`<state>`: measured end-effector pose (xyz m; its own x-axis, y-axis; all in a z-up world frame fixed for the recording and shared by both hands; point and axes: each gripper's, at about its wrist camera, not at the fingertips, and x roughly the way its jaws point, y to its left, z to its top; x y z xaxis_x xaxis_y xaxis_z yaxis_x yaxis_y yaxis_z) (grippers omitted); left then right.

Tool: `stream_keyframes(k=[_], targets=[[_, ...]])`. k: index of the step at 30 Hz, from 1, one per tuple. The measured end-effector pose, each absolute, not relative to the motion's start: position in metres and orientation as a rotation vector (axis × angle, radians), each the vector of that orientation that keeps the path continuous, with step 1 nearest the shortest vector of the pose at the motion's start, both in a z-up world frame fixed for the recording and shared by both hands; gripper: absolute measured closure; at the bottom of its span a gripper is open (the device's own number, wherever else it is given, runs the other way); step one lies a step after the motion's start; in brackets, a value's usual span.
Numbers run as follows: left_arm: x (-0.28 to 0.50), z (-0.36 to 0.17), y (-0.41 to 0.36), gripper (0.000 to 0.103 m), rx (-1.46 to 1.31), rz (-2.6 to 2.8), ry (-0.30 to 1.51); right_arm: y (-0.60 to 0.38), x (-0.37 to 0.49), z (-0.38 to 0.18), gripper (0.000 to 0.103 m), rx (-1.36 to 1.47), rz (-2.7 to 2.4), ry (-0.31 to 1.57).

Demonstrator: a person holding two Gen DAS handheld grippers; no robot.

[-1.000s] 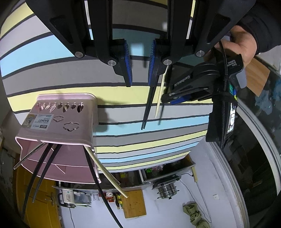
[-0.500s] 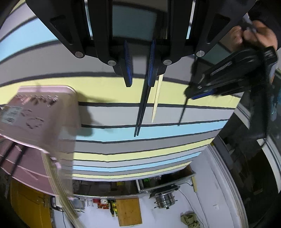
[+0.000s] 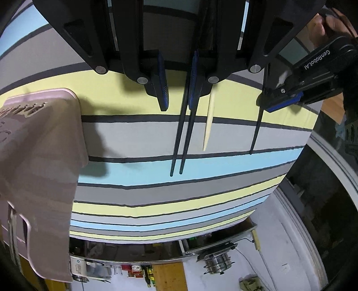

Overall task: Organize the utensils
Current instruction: 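Grasp a black chopstick with the right tool while the left tool grasps another black chopstick, then lift both black chopsticks and carry them over the pink holder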

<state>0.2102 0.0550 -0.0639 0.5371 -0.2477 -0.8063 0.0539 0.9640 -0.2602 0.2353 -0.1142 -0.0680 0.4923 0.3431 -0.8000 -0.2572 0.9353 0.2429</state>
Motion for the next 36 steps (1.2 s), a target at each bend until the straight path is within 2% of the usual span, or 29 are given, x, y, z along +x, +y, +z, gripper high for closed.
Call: stream_keyframes(k=[15, 19, 22, 30, 36], targets=[[0.231, -0.065, 0.050, 0.092, -0.193, -0.124, 0.984, -0.092, 0.262, -0.063, 0.084, -0.003, 0.303, 1.023], [0.232, -0.064, 0.045, 0.094, -0.151, -0.108, 0.978, -0.087, 0.265, -0.063, 0.095, -0.051, 0.287, 1.016], [0.234, -0.064, 0.045, 0.094, -0.144, -0.109, 0.979, -0.090, 0.268, -0.063, 0.096, -0.031, 0.304, 1.024], [0.226, -0.053, 0.050, 0.098, -0.172, -0.130, 0.975, -0.098, 0.243, -0.042, 0.097, 0.002, 0.362, 0.980], [0.208, -0.026, 0.050, 0.098, -0.169, -0.165, 0.919, -0.102, 0.215, -0.015, 0.097, 0.012, 0.383, 0.912]])
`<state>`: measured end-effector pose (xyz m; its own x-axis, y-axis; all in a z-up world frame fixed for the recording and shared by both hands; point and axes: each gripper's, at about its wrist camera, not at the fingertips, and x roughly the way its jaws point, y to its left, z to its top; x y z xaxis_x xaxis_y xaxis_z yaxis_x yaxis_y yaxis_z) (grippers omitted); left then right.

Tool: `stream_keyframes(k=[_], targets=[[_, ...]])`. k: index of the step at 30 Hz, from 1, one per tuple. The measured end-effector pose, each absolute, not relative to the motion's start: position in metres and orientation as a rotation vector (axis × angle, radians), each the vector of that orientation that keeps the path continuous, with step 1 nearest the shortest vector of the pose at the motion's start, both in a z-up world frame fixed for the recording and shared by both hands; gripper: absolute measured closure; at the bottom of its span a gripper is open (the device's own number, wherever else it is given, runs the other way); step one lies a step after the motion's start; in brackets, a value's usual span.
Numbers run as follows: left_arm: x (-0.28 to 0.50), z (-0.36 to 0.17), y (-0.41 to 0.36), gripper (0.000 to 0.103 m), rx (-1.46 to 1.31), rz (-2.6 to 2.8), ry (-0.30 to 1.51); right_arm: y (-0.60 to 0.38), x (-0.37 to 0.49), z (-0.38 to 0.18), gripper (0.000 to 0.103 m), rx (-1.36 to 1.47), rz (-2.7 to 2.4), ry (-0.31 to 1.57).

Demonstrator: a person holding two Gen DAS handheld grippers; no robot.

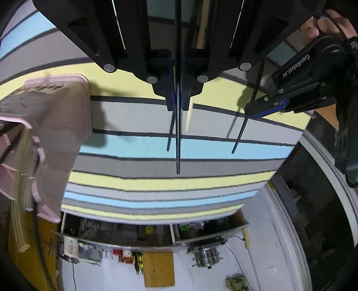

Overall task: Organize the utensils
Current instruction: 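Lift both black chopsticks and carry them over the pink holder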

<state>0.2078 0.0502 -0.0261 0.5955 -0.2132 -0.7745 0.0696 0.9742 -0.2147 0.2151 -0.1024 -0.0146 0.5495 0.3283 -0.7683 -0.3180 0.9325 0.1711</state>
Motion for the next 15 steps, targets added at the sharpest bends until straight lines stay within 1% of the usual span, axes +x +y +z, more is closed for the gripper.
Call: stream_keyframes(k=[15], targets=[[0.168, 0.057, 0.049, 0.098, -0.202, -0.291, 0.767, -0.130, 0.166, 0.052, 0.097, 0.076, 0.386, 0.773]])
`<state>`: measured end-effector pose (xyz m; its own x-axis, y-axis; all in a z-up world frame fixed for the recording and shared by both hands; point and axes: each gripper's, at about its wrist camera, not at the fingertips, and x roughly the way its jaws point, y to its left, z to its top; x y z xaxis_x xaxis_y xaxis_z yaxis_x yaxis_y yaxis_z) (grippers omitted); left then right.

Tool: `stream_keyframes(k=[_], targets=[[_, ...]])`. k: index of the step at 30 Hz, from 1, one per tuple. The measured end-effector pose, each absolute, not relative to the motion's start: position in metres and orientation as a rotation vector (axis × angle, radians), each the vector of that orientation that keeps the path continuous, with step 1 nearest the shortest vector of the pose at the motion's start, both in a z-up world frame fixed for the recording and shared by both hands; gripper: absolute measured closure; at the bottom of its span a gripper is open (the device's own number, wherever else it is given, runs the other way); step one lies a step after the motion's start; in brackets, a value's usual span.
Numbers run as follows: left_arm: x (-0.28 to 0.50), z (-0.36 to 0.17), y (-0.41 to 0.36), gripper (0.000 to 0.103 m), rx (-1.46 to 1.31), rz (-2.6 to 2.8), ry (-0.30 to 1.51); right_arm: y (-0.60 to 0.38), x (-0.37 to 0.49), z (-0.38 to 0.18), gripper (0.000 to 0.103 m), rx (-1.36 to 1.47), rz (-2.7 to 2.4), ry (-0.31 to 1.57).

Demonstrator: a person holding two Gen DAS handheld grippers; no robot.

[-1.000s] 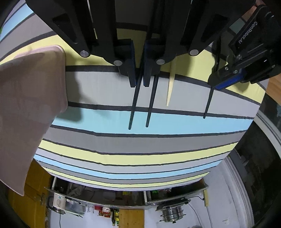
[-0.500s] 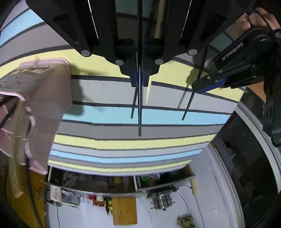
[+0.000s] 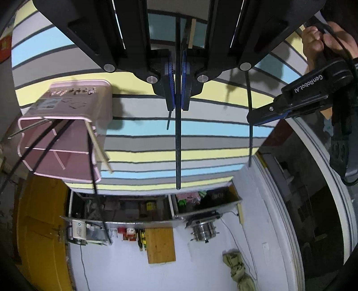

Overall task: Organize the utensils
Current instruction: 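Lift both black chopsticks and carry them over the pink holder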

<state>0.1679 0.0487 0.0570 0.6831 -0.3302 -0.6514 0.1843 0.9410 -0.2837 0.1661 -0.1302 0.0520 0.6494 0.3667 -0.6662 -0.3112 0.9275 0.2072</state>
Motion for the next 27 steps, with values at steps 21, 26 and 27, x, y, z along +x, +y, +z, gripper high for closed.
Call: stream_keyframes(k=[21, 26, 27], targets=[[0.140, 0.105, 0.029, 0.098, -0.216, -0.436, 0.707, -0.160, 0.130, 0.089, 0.097, 0.112, 0.351, 0.681], [0.141, 0.110, 0.017, 0.098, -0.227, -0.486, 0.722, -0.173, 0.122, 0.094, 0.097, 0.121, 0.334, 0.667], [0.142, 0.110, 0.013, 0.098, -0.228, -0.495, 0.724, -0.175, 0.120, 0.095, 0.097, 0.123, 0.329, 0.665]])
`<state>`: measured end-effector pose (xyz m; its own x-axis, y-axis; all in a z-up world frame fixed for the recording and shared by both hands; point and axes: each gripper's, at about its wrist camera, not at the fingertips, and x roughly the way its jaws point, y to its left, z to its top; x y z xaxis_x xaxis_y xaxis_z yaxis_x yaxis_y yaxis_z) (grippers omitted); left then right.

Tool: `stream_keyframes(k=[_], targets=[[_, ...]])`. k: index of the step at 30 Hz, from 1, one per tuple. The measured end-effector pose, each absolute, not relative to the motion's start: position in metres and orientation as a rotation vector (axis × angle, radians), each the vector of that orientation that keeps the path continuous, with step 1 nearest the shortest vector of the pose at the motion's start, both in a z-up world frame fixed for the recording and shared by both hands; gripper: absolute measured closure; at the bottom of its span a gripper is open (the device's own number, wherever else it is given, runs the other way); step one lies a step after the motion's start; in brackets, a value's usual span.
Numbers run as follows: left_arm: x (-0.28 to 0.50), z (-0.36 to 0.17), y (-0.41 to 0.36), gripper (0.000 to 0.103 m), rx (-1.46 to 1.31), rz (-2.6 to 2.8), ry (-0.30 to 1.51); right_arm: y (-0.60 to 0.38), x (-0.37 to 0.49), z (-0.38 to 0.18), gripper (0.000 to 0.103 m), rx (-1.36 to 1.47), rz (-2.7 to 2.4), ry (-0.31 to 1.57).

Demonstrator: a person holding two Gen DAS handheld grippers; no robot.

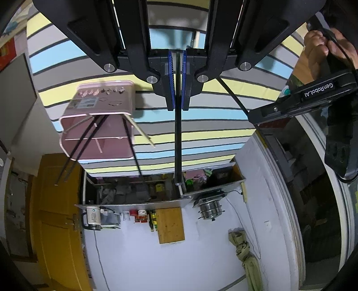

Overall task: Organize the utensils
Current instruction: 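Lift both black chopsticks and carry them over the pink holder, then open the right tool over the holder while the left tool releases its chopstick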

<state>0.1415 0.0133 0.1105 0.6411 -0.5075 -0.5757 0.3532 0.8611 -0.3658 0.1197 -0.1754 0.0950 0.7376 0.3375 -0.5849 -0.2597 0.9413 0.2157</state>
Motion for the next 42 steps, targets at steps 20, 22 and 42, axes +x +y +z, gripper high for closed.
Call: stream_keyframes(k=[20, 22, 42], targets=[[0.190, 0.180, -0.058, 0.098, -0.225, -0.651, 0.610, -0.257, 0.126, 0.152, 0.097, 0.194, 0.166, 0.517], [0.199, 0.188, -0.062, 0.098, -0.221, -0.649, 0.591, -0.261, 0.131, 0.160, 0.097, 0.192, 0.156, 0.493], [0.276, 0.143, -0.100, 0.098, -0.185, -0.596, 0.626, -0.272, 0.191, 0.123, 0.097, 0.168, 0.100, 0.504]])
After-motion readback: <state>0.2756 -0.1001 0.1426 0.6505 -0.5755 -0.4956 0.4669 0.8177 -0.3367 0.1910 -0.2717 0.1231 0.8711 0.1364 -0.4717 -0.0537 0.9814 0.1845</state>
